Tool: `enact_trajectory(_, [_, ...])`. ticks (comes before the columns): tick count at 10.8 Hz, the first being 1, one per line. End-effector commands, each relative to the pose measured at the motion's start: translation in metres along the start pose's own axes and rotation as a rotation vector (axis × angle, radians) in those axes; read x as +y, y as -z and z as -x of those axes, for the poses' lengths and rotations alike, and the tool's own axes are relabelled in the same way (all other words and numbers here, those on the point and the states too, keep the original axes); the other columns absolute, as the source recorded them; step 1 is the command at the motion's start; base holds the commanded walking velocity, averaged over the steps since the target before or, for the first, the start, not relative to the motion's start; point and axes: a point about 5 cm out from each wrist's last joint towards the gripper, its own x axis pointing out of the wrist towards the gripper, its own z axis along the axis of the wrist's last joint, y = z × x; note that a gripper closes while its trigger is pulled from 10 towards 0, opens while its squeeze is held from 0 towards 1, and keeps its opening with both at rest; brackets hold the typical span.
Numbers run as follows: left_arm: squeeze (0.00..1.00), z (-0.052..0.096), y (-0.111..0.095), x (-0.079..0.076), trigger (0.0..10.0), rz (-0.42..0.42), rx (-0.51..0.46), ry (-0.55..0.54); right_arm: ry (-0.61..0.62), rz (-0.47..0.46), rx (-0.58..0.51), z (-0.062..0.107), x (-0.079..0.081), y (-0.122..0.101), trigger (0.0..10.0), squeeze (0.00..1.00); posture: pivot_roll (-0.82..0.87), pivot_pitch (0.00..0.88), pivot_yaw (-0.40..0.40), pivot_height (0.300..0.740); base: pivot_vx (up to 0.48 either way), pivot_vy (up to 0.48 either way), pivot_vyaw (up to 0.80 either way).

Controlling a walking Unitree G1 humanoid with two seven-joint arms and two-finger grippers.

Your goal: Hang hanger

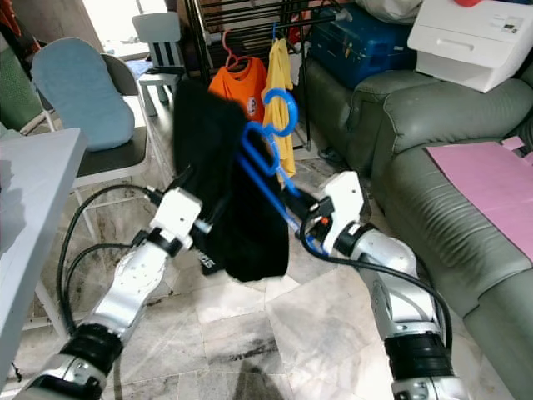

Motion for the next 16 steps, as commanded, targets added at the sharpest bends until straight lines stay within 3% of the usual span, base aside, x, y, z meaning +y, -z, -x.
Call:
enact_trajectory(1, [1.00,-0.002,-0.001,0.006,10.0,-0.012,0.001,-0.027,-0.035,0.024,-0.052,-0.002,0.004,-0.013,10.0,0.00,-0.13,0.000,0.058,0.740,0.000,0.000,0.00])
enact_trajectory(7, [1.00,-0.014,-0.020,0.001,10.0,0.055,-0.054,-0.035,-0.110,0.042,-0.003,-0.002,0.015,-0.006,10.0,0.00,-0.13,0.000,0.061,0.740,0.000,0.000,0.00])
enact_trajectory(8, [1.00,-0.014,-0.025,0.002,10.0,0.012,-0.071,0.017,-0.121,0.062,0.016,0.001,0.014,-0.004,10.0,0.00,-0.13,0.000,0.061,0.740,0.000,0.000,0.00])
enact_trajectory(10, [1.00,-0.009,-0.036,0.010,10.0,-0.152,-0.128,0.249,-0.188,0.084,0.073,0.013,0.013,0.003,10.0,0.00,-0.13,0.000,0.062,0.740,0.000,0.000,0.00])
enact_trajectory(11, [0.79,-0.005,-0.039,0.020,10.0,-0.198,-0.128,0.335,-0.209,0.090,0.110,0.021,0.010,0.008,10.0,0.00,-0.12,0.000,0.062,0.740,0.000,0.000,0.00])
enact_trajectory(12, [0.83,-0.001,-0.040,0.027,10.0,-0.208,-0.120,0.388,-0.218,0.097,0.132,0.026,0.008,0.011,10.0,0.00,-0.12,0.000,0.064,0.740,0.000,0.000,0.00])
enact_trajectory(13, [1.00,0.009,-0.034,0.033,10.0,-0.213,-0.085,0.457,-0.231,0.105,0.150,0.033,0.006,0.012,10.0,0.00,-0.12,0.000,0.069,0.740,0.000,0.000,0.00])
enact_trajectory(16, [1.00,0.041,-0.007,0.040,10.0,-0.266,0.061,0.711,-0.297,0.137,0.221,0.051,0.001,0.015,10.0,0.00,-0.13,0.000,0.073,0.740,0.000,0.000,0.00])
